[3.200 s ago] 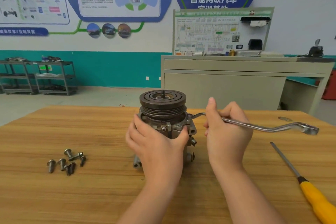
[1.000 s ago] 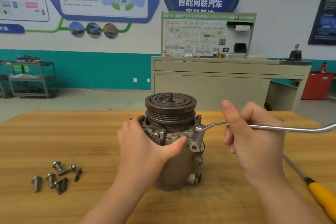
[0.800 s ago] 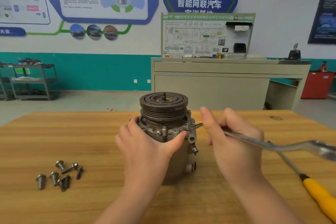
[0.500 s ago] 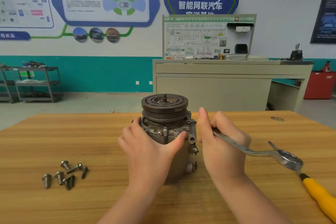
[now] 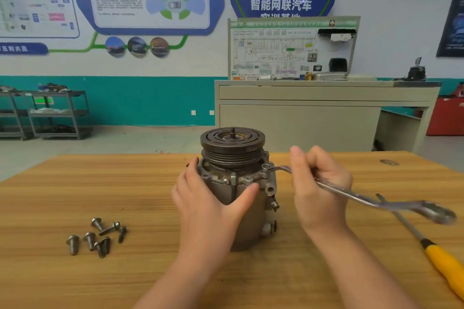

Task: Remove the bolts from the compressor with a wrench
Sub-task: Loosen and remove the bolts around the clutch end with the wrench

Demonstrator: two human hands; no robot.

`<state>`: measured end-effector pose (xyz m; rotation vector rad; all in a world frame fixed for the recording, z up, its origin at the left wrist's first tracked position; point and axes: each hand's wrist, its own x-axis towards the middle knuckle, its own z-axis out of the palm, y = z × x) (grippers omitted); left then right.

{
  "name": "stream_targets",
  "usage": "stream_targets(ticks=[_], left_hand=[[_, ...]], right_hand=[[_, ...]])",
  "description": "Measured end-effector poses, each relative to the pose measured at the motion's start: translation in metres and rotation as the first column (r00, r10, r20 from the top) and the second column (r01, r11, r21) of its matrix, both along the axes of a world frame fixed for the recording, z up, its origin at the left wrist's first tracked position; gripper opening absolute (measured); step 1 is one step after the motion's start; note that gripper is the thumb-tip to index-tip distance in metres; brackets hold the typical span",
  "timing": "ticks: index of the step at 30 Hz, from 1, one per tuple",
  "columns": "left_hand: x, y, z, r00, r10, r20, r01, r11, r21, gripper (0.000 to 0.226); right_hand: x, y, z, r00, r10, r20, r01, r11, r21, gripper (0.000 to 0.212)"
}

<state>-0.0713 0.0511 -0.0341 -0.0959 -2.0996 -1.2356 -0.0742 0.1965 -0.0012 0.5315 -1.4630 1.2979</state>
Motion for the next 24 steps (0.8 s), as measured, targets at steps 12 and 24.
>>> stream_targets(ticks=[12, 24], left_hand=[[-0.007, -0.003, -0.002, 1.000, -0.020, 0.003, 0.020, 1.000, 0.007, 0.121], [-0.006, -0.005, -0.001, 1.000, -0.026, 0.015, 0.026, 1.000, -0.017, 0.120]], right_hand=[[-0.011, 0.021, 0.017, 0.975, 0.127, 0.183, -0.060, 0.940, -0.335, 0.046], [0.010, -0.015, 0.007, 0.902, -0.347, -0.258, 0.399, 0.898, 0.186, 0.037]])
